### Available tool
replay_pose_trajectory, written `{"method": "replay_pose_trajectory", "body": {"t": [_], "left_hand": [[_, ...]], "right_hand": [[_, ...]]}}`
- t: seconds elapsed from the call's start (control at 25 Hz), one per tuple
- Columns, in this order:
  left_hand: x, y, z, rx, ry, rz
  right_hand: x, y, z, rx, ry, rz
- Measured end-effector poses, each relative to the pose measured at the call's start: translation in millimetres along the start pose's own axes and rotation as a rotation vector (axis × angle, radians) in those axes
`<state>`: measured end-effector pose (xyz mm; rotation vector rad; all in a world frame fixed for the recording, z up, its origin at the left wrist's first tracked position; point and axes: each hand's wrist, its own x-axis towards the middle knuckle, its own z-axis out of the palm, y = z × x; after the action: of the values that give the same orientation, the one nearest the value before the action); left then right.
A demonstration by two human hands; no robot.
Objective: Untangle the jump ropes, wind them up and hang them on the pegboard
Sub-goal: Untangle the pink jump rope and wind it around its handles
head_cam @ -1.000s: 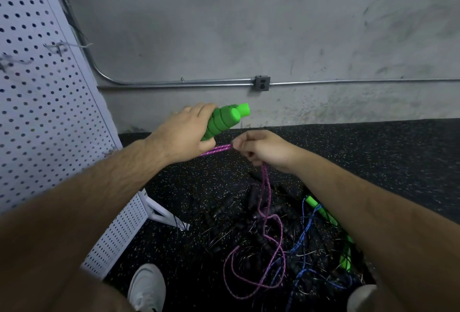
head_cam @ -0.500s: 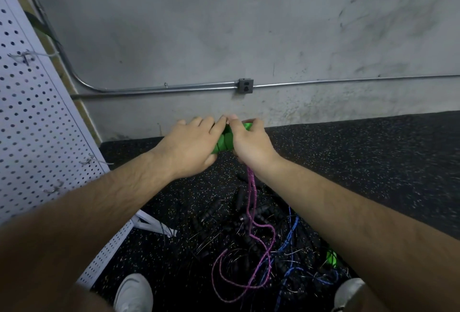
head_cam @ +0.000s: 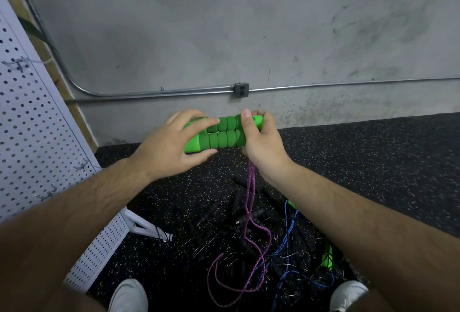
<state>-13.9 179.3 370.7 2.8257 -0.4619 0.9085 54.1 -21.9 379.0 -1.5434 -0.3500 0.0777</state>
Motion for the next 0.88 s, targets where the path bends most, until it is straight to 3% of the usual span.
{"method": "replay_pose_trajectory", "body": {"t": [0.2,0.56,0.88], "left_hand": [[3,-1,8,0.028,0.038,0.028],[10,4,12,0.462,-0.074,0.103],[16,3,6,0.458,-0.116,0.248]], "right_hand": [[-3,-2,-6,0.067,-0.021,0.066],[-8,2,-4,0.146,-0.105,0.169],[-7,13,-7,0.166,-0.210,0.247]]}}
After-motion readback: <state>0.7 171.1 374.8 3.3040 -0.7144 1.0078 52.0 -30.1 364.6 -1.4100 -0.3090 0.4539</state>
